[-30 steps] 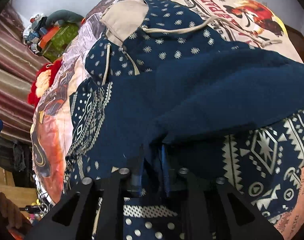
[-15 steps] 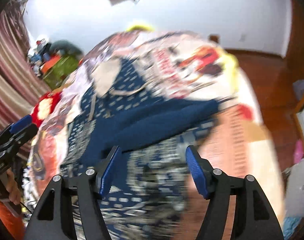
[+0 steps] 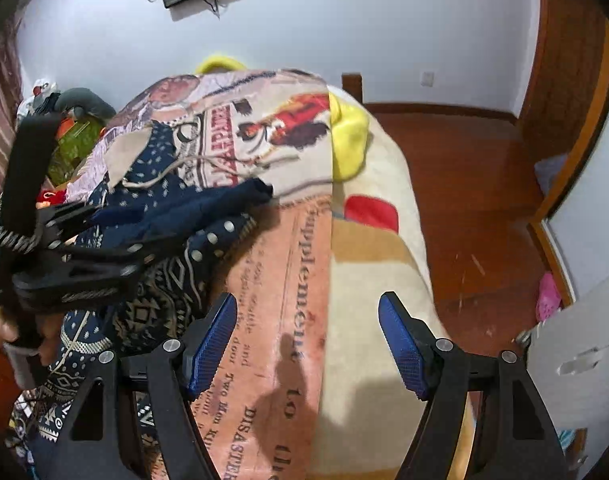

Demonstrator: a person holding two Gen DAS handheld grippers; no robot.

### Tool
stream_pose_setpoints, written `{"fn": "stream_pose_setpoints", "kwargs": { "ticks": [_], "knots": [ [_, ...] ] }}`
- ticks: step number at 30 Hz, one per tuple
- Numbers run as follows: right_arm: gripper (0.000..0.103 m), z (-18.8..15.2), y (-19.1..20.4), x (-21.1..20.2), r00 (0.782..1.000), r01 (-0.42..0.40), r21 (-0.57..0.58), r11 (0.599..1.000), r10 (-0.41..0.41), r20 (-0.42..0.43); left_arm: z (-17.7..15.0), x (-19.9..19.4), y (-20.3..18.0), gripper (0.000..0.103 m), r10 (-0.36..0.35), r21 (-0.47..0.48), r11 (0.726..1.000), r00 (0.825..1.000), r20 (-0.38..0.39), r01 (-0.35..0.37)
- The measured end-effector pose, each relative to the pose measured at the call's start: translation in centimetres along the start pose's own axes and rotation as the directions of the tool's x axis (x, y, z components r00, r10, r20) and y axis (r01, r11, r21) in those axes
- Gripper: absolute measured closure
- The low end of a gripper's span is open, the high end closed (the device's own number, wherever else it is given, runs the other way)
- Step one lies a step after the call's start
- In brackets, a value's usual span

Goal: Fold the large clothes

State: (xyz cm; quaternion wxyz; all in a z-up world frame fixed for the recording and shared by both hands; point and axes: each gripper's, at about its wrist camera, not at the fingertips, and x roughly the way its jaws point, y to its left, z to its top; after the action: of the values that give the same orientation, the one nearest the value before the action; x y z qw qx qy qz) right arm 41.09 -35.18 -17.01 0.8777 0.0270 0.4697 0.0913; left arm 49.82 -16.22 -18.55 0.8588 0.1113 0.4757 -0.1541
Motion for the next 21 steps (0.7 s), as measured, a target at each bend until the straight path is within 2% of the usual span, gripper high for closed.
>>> {"fn": "stream_pose_setpoints", "kwargs": {
  "ticks": [1, 3, 4, 6, 8, 12, 15, 18, 21],
  "knots": [
    [0.031, -0.1, 0.1, 0.4, 1.000, -0.001, -0.004, 1.000, 0.001, -0.006, 0.2, 0.6, -0.1, 0.045, 0.010, 0.008, 1.000, 1.000, -0.009, -0.010],
    [0.031, -0.3, 0.2, 0.7, 1.000, -0.002, -0.014, 1.000, 0.002, -0.012, 0.4, 1.4, -0.1, 0.067, 0.002, 0.015, 1.000, 1.000, -0.026, -0.002],
    [0.031, -0.3, 0.2, 0.9, 1.000, -0.005, -0.018, 1.000, 0.005, -0.015, 0.4, 1.6, -0.1, 0.073, -0.007, 0.016, 1.000, 1.000, -0.025, 0.007],
    [0.031, -0.2, 0.6, 1.3, 1.000, -0.018, -0.027, 0.999, 0.017, -0.023, 0.3, 1.4, 0.1, 0.093, 0.000, 0.013, 1.000, 1.000, -0.008, 0.000],
    [0.031, -0.2, 1.2, 1.6, 0.999, -0.028, -0.038, 0.999, 0.027, -0.029, 0.2, 0.4, 0.5, 0.096, 0.005, 0.000, 1.000, 1.000, 0.012, -0.005],
    [0.031, 0.3, 2.6, 1.9, 0.998, -0.049, -0.057, 0.997, 0.048, -0.031, 0.8, -3.6, 2.7, 0.098, -0.012, -0.064, 0.998, 0.995, 0.102, 0.018],
    [0.031, 0.8, 4.0, 2.0, 0.998, -0.066, -0.075, 0.995, 0.064, -0.027, 1.0, -8.5, 5.3, 0.098, -0.008, -0.112, 0.993, 0.979, 0.204, 0.031],
    [0.031, 1.4, 5.5, 2.0, 0.996, -0.089, -0.085, 0.992, 0.088, -0.021, 0.3, -12.6, 8.2, 0.098, 0.017, -0.155, 0.987, 0.962, 0.272, 0.027],
    [0.031, 2.1, 7.1, 2.7, 0.993, -0.119, -0.090, 0.989, 0.116, -0.036, -1.2, -15.3, 11.0, 0.098, 0.064, -0.190, 0.982, 0.950, 0.305, -0.005]
  ]
}}
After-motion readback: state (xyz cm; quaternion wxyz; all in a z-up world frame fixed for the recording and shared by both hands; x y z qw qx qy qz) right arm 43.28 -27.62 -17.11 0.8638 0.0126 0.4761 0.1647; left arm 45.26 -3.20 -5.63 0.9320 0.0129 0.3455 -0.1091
